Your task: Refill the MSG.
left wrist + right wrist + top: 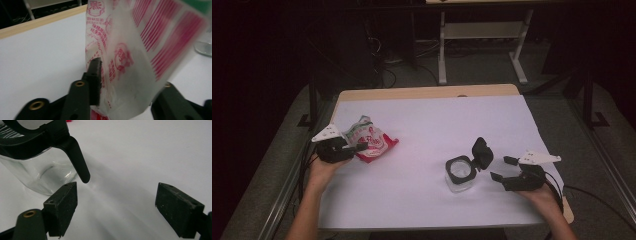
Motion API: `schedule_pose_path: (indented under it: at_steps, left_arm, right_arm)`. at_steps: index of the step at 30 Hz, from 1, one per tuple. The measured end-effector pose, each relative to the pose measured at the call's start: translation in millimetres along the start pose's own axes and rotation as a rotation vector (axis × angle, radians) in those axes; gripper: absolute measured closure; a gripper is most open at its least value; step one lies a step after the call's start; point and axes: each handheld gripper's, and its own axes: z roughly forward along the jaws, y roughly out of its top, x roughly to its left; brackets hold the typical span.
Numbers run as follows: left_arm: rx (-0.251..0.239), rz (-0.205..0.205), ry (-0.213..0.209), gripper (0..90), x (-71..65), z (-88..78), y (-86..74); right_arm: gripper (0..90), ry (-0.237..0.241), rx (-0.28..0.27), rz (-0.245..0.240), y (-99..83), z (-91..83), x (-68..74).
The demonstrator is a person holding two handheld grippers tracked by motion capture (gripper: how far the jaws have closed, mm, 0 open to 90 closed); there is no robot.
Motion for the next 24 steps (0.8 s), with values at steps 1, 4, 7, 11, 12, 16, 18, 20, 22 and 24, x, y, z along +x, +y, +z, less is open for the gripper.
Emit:
schedule_pose_path:
  at_steps: [1,4,7,11,12,16,18,20,22,24]
  left_arm:
    - [-0.002,-0.001,0.0,67.0,-0.1,0.5,-0.2]
    - [-0.01,-0.016,-0.007,73.2,1.2,0.9,-1.1]
    - [-0.017,-0.015,-0.011,81.0,2.0,0.8,-1.7]
    - [-0.029,-0.024,-0.018,87.6,2.3,1.7,-2.1]
    - [-0.031,-0.014,-0.016,89.4,2.2,1.7,-2.3]
    - [-0.026,-0.022,-0.02,89.7,1.7,1.2,-1.6]
    - [-0.032,-0.046,-0.037,89.5,2.0,1.1,-1.5]
    - [-0.022,-0.043,-0.042,89.5,1.9,0.0,-0.6]
    - [-0.021,-0.039,-0.043,89.8,1.2,0.4,-0.4]
    - [-0.026,-0.031,-0.047,89.9,0.5,0.3,-0.6]
  right_arm:
    - [17.6,0.0,0.001,0.0,0.0,0.1,0.0]
    - [17.7,0.0,0.004,0.0,0.1,0.4,0.1]
    - [17.7,0.002,0.003,-0.006,0.2,1.0,0.6]
    - [17.7,0.004,0.006,-0.007,0.1,1.9,0.7]
    - [17.7,0.004,0.006,-0.009,0.1,2.0,0.7]
    - [17.7,0.003,0.007,-0.008,-0.1,2.0,0.9]
    - [17.7,0.002,0.008,-0.005,-0.4,1.7,0.6]
    - [17.7,0.001,0.007,-0.005,-0.5,1.5,0.3]
    - [17.7,0.001,0.007,-0.002,-0.6,1.6,0.2]
    - [17.7,0.001,0.011,-0.003,-0.6,2.2,0.1]
